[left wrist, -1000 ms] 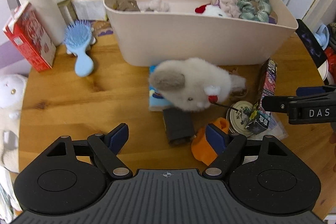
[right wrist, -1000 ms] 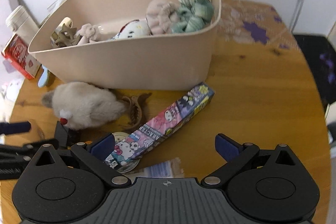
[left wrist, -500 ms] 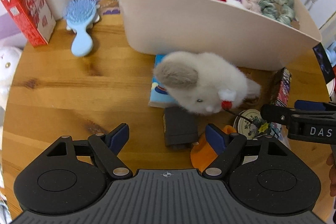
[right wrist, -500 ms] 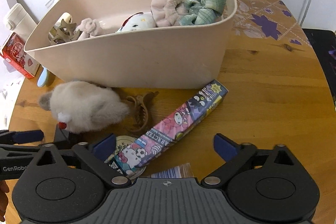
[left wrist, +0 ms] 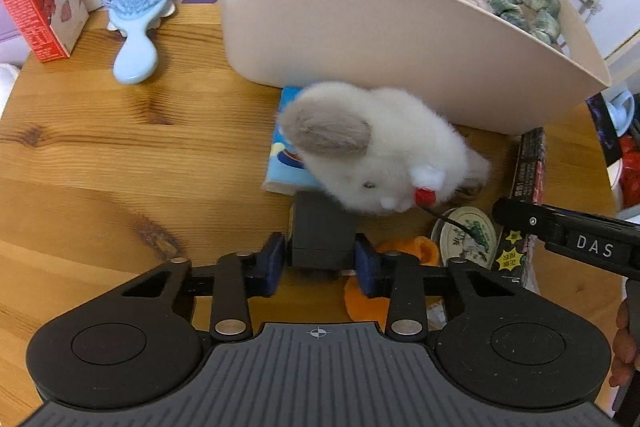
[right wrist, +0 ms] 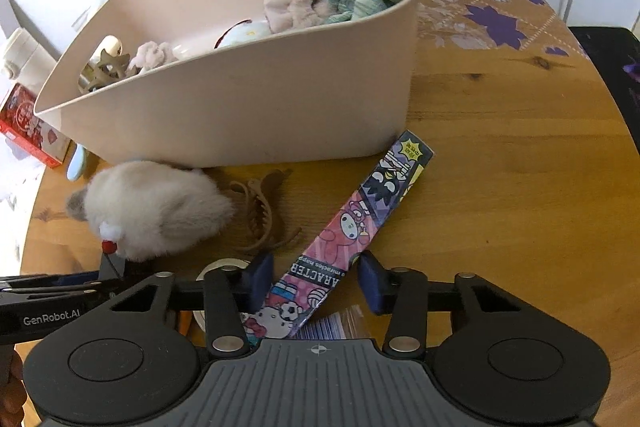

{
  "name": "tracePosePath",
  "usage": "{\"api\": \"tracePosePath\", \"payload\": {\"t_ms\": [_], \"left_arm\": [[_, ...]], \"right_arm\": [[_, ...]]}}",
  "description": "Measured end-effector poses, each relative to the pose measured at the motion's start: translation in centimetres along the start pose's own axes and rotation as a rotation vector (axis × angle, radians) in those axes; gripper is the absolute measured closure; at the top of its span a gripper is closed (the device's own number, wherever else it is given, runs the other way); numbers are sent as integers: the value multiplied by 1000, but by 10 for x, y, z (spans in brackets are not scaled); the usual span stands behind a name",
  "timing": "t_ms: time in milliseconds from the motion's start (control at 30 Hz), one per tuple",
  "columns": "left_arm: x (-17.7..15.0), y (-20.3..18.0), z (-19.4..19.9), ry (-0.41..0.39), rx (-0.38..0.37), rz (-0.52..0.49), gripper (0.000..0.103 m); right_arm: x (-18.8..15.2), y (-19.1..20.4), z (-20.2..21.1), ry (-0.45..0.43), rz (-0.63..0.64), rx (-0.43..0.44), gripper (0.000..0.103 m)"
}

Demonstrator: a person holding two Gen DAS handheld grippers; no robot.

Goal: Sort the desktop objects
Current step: 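Reach the left tool to the black item while the right tool reaches the Hello Kitty box, then grasp the black item with the left tool while the right tool grasps the Hello Kitty box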

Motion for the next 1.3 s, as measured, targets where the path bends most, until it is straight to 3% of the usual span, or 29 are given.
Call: {"api": "tracePosePath", "payload": {"t_ms": [567, 1000, 1300], "left_arm": [[-18, 11, 11, -6, 1, -57, 71], [-40, 18, 36, -12, -27, -97, 71], [-46, 18, 61, -63, -63, -138, 71]], "right_arm": [[-31, -11, 29, -39, -63, -12, 82], [-52, 0, 63, -106, -68, -12, 82], [-60, 2, 90, -162, -70, -19, 82]]}}
Point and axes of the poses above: each gripper's, at about its wrist camera, not at the fingertips, and z roughly against the way its jaws point, y to its left, x to its top, the point moved 5 cm from there along -z, roughly the way its jaws point, and after that the axes turned 15 degrees about z, right-handed, at the moved point
